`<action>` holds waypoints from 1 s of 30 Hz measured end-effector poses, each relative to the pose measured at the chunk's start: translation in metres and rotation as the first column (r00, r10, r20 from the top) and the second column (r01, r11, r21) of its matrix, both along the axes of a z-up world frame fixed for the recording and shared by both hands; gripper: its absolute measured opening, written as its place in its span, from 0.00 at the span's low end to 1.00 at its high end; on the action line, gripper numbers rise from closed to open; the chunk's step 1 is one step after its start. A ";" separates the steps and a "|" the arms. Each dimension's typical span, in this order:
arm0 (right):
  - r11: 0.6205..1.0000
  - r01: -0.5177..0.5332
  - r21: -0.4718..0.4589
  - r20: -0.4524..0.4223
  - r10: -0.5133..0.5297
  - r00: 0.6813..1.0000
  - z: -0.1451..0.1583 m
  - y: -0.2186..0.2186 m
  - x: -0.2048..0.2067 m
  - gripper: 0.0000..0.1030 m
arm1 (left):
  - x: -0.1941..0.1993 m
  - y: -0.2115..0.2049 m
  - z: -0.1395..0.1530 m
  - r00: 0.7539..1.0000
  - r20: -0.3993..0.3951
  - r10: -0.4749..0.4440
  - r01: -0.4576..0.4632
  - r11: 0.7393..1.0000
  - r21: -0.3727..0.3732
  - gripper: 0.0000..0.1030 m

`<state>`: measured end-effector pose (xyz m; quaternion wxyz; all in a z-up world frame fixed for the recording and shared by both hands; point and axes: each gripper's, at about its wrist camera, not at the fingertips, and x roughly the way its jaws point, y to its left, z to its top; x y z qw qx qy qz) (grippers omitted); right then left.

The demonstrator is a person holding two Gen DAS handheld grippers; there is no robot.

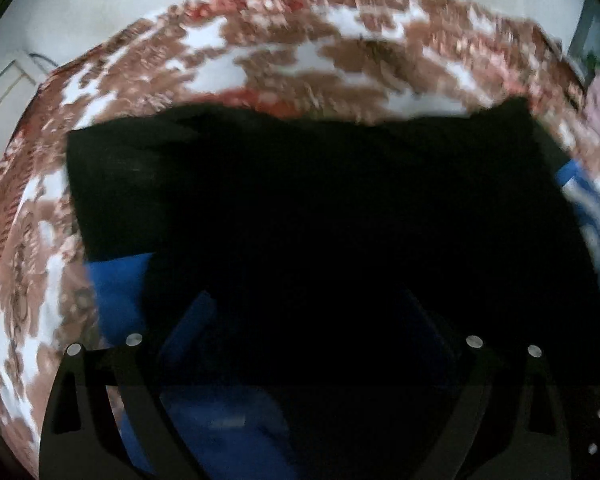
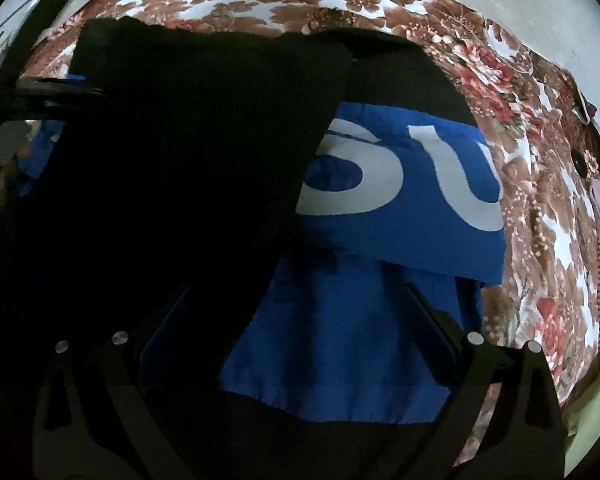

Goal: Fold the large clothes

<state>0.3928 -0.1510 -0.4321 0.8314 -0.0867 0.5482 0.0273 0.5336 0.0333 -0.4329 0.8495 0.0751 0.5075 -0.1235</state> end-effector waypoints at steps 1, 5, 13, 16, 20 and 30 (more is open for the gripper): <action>1.000 -0.007 0.010 -0.003 0.007 1.000 0.004 -0.001 -0.001 0.95 | -0.008 0.006 0.008 1.000 0.006 0.010 -0.010 0.999 -0.032 0.90; 0.999 -0.035 0.013 0.002 0.035 0.999 0.021 -0.002 -0.015 0.95 | -0.066 0.039 0.029 0.997 -0.001 0.074 -0.074 0.992 -0.099 0.90; 0.998 -0.069 0.007 -0.062 0.070 0.996 0.028 -0.025 -0.081 0.95 | -0.235 0.111 0.038 0.956 -0.133 0.261 -0.272 0.960 -0.069 0.90; 0.997 -0.070 -0.034 -0.128 0.065 0.990 0.019 -0.042 -0.117 0.95 | -0.292 0.137 0.037 0.930 -0.188 0.317 -0.334 0.941 -0.063 0.90; 0.998 -0.041 -0.052 -0.181 0.031 0.983 0.013 -0.064 -0.163 0.95 | -0.344 0.160 0.022 0.909 -0.263 0.324 -0.354 0.932 -0.074 0.90; 0.946 0.298 0.127 -0.328 -0.243 0.913 -0.015 -0.145 -0.235 0.95 | -0.378 0.168 0.008 0.922 -0.319 0.222 -0.294 0.935 -0.200 0.89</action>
